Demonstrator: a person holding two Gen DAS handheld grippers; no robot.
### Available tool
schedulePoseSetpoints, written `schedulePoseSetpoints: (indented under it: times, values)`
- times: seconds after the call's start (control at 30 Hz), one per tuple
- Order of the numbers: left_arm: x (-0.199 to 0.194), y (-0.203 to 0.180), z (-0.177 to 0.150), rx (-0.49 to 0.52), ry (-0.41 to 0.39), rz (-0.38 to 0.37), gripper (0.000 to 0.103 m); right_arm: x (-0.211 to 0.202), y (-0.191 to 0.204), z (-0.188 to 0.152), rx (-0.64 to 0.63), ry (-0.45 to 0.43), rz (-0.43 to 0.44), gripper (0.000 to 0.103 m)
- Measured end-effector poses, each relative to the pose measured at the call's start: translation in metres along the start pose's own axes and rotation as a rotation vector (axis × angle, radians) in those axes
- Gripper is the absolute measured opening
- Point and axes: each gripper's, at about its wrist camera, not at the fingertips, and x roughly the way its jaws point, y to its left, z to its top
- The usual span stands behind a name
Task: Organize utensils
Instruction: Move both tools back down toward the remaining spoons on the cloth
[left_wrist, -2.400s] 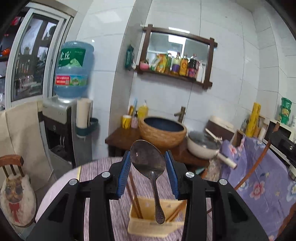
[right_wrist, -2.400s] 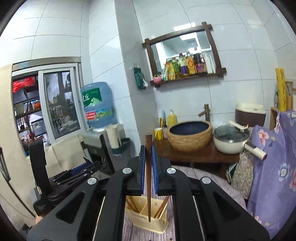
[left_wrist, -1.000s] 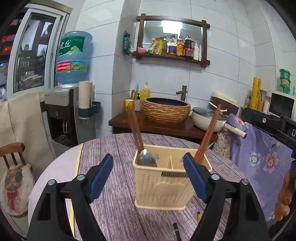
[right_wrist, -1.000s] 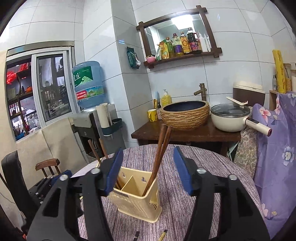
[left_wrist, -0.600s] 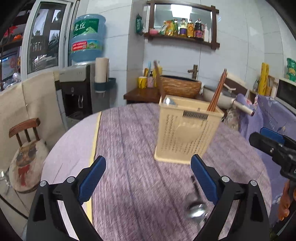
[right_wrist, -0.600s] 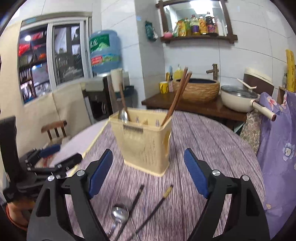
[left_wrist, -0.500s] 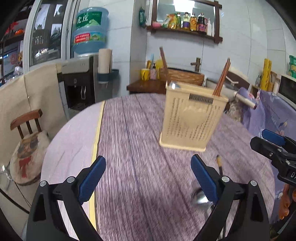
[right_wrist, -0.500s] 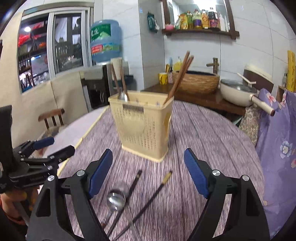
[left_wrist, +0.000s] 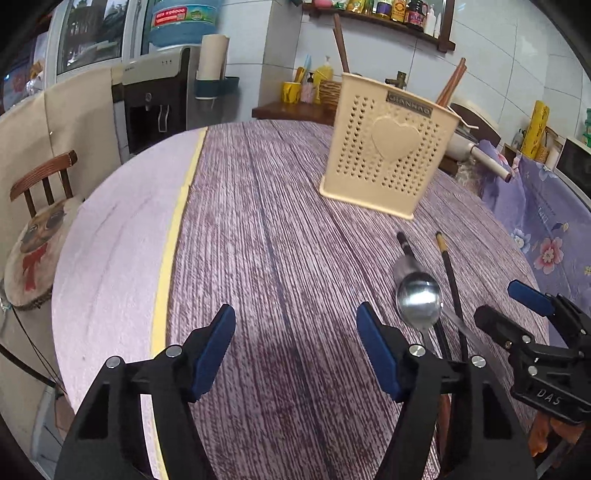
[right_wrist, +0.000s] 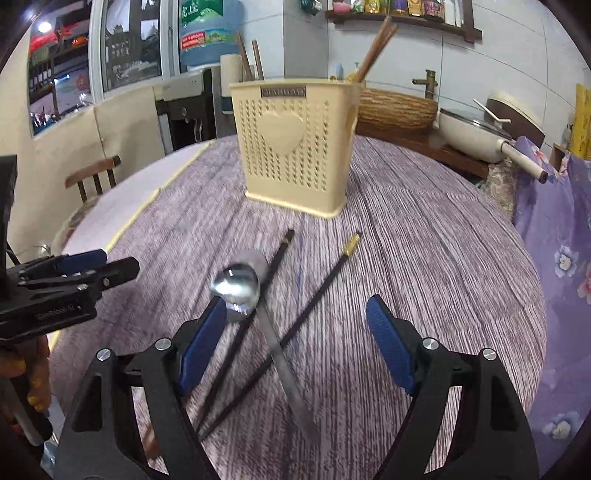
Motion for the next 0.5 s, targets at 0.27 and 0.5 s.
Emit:
schedulePoseSetpoints:
  times: [0.27,0.5]
  values:
    - [0.002,-0.021,-0.007,0.037,0.031,-0.055,0.064,-0.005,-0.025,-0.024,0.044,0.05,-0.036,0.07]
    - [0.01,-0.054,-0.006,0.11,0.049,-0.083,0.064,-0.011,-0.038,-0.026,0.092,0.033,-0.044,0.069]
